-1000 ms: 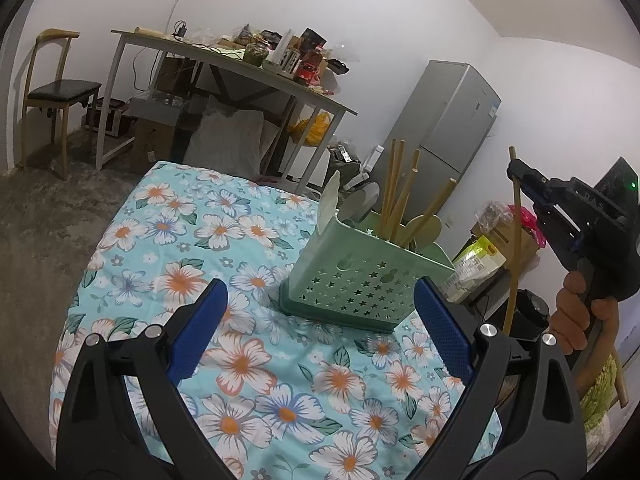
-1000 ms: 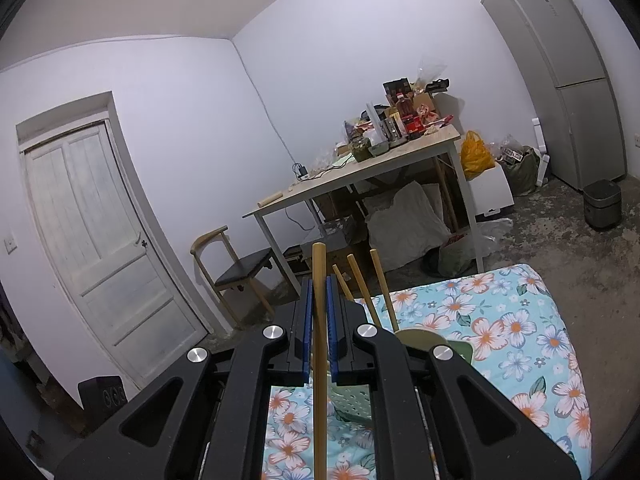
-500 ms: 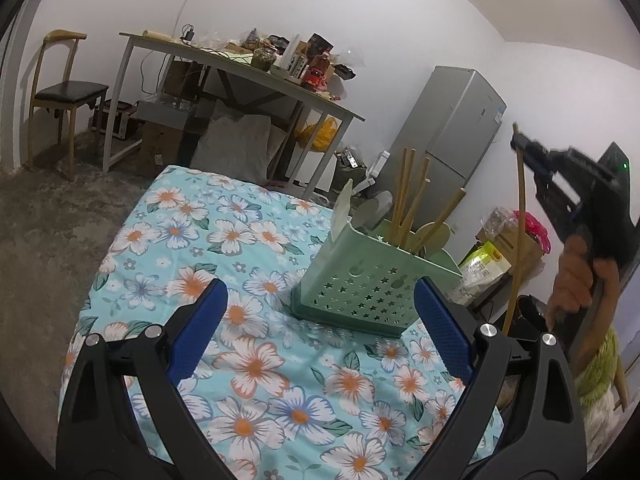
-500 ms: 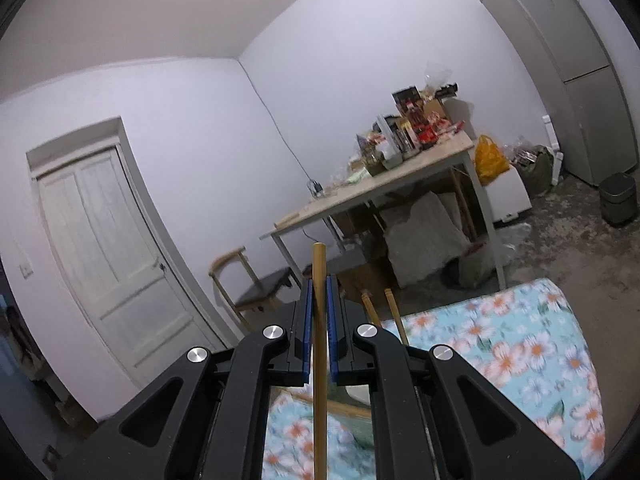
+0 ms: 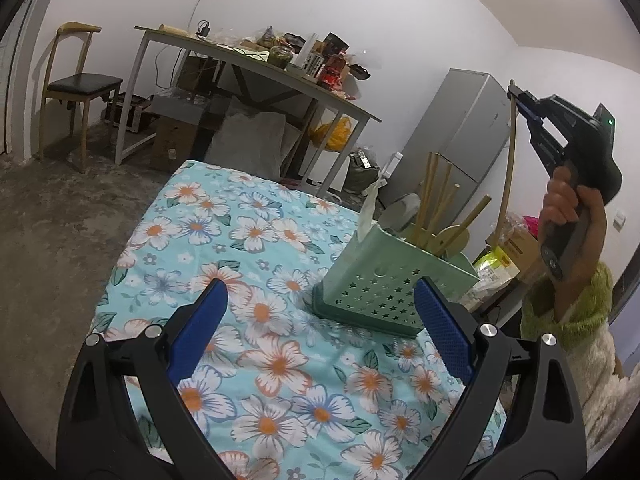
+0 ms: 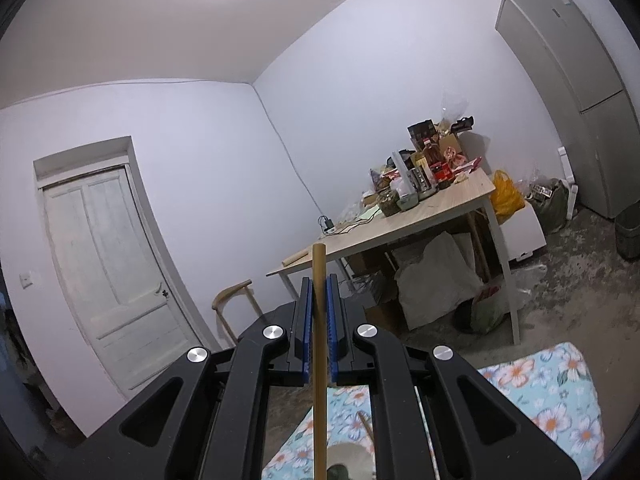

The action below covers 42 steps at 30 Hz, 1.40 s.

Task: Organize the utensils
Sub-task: 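Lower the bamboo chopstick into the green holder and open the right tool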

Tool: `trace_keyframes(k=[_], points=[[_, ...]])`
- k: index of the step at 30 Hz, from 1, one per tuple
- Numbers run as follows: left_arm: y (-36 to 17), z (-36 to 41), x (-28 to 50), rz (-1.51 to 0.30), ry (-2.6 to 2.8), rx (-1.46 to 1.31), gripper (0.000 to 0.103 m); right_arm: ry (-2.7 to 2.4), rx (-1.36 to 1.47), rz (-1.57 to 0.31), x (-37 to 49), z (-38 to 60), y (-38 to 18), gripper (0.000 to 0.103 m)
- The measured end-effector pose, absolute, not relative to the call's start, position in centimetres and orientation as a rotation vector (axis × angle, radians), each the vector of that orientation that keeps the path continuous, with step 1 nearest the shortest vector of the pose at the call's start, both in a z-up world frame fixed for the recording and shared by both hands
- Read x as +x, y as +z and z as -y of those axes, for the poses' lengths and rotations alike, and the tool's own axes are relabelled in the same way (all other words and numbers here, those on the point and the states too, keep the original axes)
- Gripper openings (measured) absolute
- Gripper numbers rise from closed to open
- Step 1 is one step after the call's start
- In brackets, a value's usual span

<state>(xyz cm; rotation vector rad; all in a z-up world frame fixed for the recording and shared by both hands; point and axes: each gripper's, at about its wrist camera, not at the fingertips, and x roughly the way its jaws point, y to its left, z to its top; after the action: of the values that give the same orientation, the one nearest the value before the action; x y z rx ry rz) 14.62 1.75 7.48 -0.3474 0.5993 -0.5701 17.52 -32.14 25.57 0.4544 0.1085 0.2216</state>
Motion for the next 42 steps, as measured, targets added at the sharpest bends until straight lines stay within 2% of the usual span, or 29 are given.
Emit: trace_keyframes(k=[6,16,30,34,36,37,42], points=[[7.1,-1.7,15.1,-0.615,-0.567,-0.352,0.09,0.191,0.403,-0.092,19.1,32.2,26.1,0.007],[7.2,-1.4,14.7,-0.613,-0.563,-0.325,0.09,0.126,0.317,-0.162,22.8,31.3,22.0,0.007],[8.0,-1.2,14.0,-0.6,-0.576,-0.328,0.09,0.108,0.277,-0.28,19.0,31.7,17.8,0.007],[8.3,-1.0,13.4,-0.6,-0.585,-0.332,0.09,0.118,0.246,-0.368,18.3,31.3,16.8,0.009],[8.5,-1.0,13.0,-0.598,-0.585,-0.335,0.09,0.113,0.235,-0.389,17.7,31.2,16.5,0.025],[8.6,-1.0,12.9,-0.597,-0.585,-0.335,0.09,0.106,0.239,-0.387,17.0,31.3,16.6,0.038],[9.2,-1.1,12.0,-0.586,-0.58,-0.322,0.09,0.093,0.285,-0.354,13.4,32.0,17.3,0.049]])
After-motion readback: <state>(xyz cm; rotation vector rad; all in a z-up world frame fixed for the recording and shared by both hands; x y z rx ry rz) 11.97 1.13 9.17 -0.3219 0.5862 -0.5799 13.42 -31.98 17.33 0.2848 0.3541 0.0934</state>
